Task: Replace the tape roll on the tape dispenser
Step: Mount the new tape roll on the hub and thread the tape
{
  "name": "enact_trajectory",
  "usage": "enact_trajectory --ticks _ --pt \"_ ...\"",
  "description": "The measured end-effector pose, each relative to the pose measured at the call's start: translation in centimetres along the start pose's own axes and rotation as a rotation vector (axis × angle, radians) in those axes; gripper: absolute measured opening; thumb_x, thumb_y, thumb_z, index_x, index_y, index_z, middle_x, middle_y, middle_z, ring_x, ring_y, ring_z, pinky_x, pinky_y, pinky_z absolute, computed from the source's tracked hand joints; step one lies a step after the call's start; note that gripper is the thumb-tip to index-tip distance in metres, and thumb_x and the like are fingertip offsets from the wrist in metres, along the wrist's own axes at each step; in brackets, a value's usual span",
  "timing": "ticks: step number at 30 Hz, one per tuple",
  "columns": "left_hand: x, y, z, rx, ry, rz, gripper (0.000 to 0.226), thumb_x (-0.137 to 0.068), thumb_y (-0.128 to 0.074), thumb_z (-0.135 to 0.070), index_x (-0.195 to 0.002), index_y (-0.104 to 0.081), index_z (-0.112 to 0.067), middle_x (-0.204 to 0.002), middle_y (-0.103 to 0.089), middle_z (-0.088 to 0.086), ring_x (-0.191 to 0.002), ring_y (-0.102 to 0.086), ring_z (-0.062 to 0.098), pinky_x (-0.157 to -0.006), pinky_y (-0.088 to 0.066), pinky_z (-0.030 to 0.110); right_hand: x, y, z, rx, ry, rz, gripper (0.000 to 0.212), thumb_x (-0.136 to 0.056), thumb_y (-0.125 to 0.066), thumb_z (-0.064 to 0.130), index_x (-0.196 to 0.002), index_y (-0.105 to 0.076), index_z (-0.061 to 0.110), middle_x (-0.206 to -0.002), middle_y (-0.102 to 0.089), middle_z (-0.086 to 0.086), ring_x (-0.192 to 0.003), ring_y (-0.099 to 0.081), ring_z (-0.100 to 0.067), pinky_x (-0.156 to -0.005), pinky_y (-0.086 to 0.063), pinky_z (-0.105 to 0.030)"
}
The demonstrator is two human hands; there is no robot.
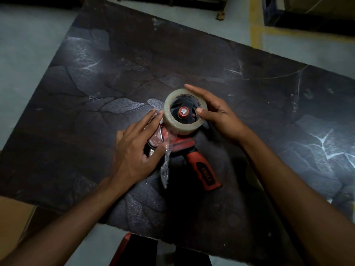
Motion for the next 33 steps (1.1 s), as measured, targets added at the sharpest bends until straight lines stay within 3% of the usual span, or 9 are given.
enact_trajectory --ticks 7,9,12,15,18,23,25,29,33 --pt "0.2 -0.4 0.9 0.057 0.053 0.028 0.077 -0.093 -0.055 -0.057 -0.167 -0.037 -0.043 -0.157 -0.038 0.002 -0.135 -0.043 0.017 -0.103 -0.035 0.047 1.5 0.3 -0.2 0.023 -0.009 -0.07 0.061 -0.099 -0.056 -0.001 -0.159 -0.043 0.007 -0.162 -0.05 -0.011 -0.149 -0.051 -0.022 -0.126 -0.039 -0.041" --pt "0.8 -0.1 1.2 0.101 0.084 -0.034 0.079 -0.093 -0.055 -0.06 -0.167 -0.026 -0.053 -0.141 -0.039 0.004 -0.124 -0.042 0.015 -0.106 -0.044 0.051 1.8 0.3 -0.2 0.043 -0.001 -0.064 0.06 -0.1 -0.057 0.0 -0.158 -0.043 0.005 -0.161 -0.051 -0.01 -0.148 -0.051 -0.02 -0.124 -0.04 -0.035" --pt "2.2 -0.1 1.4 0.228 0.182 -0.138 0.084 -0.093 -0.058 -0.062 -0.164 -0.013 -0.065 -0.12 -0.039 0.0 -0.108 -0.046 0.014 -0.099 -0.049 0.04 2.2 0.0 -0.1 0.065 0.021 -0.064 0.059 -0.101 -0.057 -0.002 -0.158 -0.042 0.003 -0.16 -0.051 -0.009 -0.147 -0.052 -0.014 -0.119 -0.042 -0.024" --pt "3.3 -0.8 1.2 0.437 0.232 -0.231 0.078 -0.097 -0.07 -0.043 -0.164 -0.032 -0.055 -0.113 -0.055 -0.007 -0.096 -0.058 0.014 -0.09 -0.054 0.037 2.4 -0.3 -0.1 0.062 0.029 -0.078 0.059 -0.101 -0.057 -0.005 -0.158 -0.041 0.001 -0.16 -0.051 -0.012 -0.143 -0.053 -0.006 -0.115 -0.042 -0.019" --pt "4.1 -1.2 0.9 0.611 0.219 -0.355 0.057 -0.095 -0.075 -0.026 -0.14 -0.05 -0.049 -0.1 -0.056 -0.024 -0.085 -0.053 0.005 -0.075 -0.049 0.029 2.5 -0.3 -0.1 0.069 0.043 -0.101 0.059 -0.102 -0.056 -0.008 -0.158 -0.04 -0.001 -0.156 -0.051 -0.009 -0.138 -0.054 0.002 -0.113 -0.041 -0.016" --pt "5.2 -1.6 1.4 0.616 0.263 -0.429 0.03 -0.093 -0.071 -0.024 -0.099 -0.049 -0.044 -0.092 -0.051 0.005 -0.083 -0.048 0.023 -0.072 -0.044 0.045 2.8 -0.4 -0.1 0.088 0.048 -0.136 0.058 -0.103 -0.056 -0.006 -0.158 -0.039 0.0 -0.158 -0.049 -0.006 -0.142 -0.051 0.001 -0.116 -0.04 -0.018" --pt "5.4 -1.4 1.1 0.602 0.256 -0.425 0.025 -0.094 -0.069 -0.023 -0.097 -0.049 -0.037 -0.093 -0.051 0.016 -0.084 -0.05 0.032 -0.073 -0.045 0.049 3.0 -0.5 -0.2 0.094 0.053 -0.143 0.058 -0.104 -0.055 -0.004 -0.159 -0.038 0.0 -0.159 -0.049 -0.008 -0.145 -0.05 -0.004 -0.117 -0.04 -0.02" --pt "6.1 -1.6 -0.1 0.635 0.237 -0.383 0.022 -0.094 -0.07 -0.018 -0.1 -0.05 -0.025 -0.095 -0.051 0.016 -0.085 -0.052 0.021 -0.076 -0.046 0.031 3.3 -0.8 -0.5 0.086 0.048 -0.145 0.058 -0.105 -0.054 -0.004 -0.16 -0.037 0.003 -0.159 -0.049 -0.007 -0.148 -0.05 -0.012 -0.118 -0.04 -0.022" --pt "6.8 -2.3 -0.7 0.665 0.296 -0.371 0.024 -0.095 -0.071 -0.011 -0.103 -0.052 -0.023 -0.098 -0.05 0.025 -0.086 -0.053 0.029 -0.078 -0.048 0.032 3.4 -1.0 -0.6 0.105 0.061 -0.169 0.059 -0.105 -0.054 -0.002 -0.161 -0.035 0.001 -0.162 -0.047 -0.012 -0.151 -0.047 -0.017 -0.121 -0.038 -0.024"
Point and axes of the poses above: each hand's wrist, its own x-axis away from the middle knuckle, its own y-axis out of the back of the hand, z = x × y, the point moved 8 cm from there along -x, towards the middle knuckle
